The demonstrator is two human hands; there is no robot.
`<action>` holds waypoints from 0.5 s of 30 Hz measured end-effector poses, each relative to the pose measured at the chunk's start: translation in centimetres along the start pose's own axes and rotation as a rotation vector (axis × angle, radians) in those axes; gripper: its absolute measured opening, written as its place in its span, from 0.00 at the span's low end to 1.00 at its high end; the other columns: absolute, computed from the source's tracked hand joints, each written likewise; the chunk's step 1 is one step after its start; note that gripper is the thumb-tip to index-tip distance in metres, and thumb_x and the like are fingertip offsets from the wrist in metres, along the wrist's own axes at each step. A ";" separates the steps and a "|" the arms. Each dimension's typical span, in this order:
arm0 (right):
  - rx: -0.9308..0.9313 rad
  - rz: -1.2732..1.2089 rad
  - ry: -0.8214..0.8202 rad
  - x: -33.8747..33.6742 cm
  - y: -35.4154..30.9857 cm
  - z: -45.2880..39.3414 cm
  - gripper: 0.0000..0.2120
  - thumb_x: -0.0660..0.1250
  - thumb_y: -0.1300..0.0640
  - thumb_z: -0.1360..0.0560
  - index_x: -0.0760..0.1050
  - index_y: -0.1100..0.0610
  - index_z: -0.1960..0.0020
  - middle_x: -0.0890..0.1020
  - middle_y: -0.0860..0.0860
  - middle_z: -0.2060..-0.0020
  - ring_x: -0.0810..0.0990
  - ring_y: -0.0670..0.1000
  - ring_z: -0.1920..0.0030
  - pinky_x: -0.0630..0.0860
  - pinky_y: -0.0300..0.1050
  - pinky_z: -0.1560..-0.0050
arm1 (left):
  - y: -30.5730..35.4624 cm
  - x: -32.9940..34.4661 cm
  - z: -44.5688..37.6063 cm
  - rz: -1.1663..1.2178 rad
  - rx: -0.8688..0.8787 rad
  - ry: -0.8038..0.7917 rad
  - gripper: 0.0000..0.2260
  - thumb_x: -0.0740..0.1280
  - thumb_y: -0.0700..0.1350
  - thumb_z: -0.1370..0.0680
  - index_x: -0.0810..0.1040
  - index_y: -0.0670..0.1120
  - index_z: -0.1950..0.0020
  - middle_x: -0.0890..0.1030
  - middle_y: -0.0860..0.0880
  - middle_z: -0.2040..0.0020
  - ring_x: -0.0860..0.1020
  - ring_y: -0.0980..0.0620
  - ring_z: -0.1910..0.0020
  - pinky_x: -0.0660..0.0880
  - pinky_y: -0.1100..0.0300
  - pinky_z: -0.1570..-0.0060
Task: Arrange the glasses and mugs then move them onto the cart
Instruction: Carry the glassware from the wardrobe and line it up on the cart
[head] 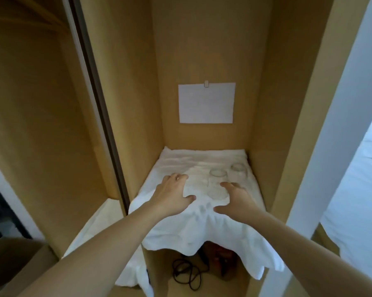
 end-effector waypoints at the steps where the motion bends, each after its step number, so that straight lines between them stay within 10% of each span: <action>1: 0.025 0.002 -0.001 -0.2 0.6 -0.3 0.45 0.76 0.42 0.30 0.59 0.51 0.20 0.67 0.52 0.25 0.67 0.56 0.28 0.71 0.50 0.32 | 0.3 0.5 -0.6 0.013 0.016 -0.012 0.33 0.66 0.60 0.20 0.61 0.48 0.21 0.63 0.49 0.22 0.61 0.46 0.24 0.67 0.50 0.30; 15: 0.216 0.023 0.051 -2.6 8.6 -14.7 0.30 0.69 0.42 0.26 0.66 0.51 0.28 0.71 0.55 0.32 0.74 0.58 0.35 0.76 0.49 0.39 | 2.6 6.4 -16.7 0.048 0.075 -0.134 0.36 0.69 0.60 0.22 0.60 0.48 0.20 0.63 0.46 0.22 0.62 0.43 0.24 0.66 0.48 0.28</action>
Point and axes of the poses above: each hand's wrist, its own z-axis away from the middle knuckle, its own x-axis out of the palm, y = z × x, the point moved 8 cm from there along -z, towards the middle knuckle
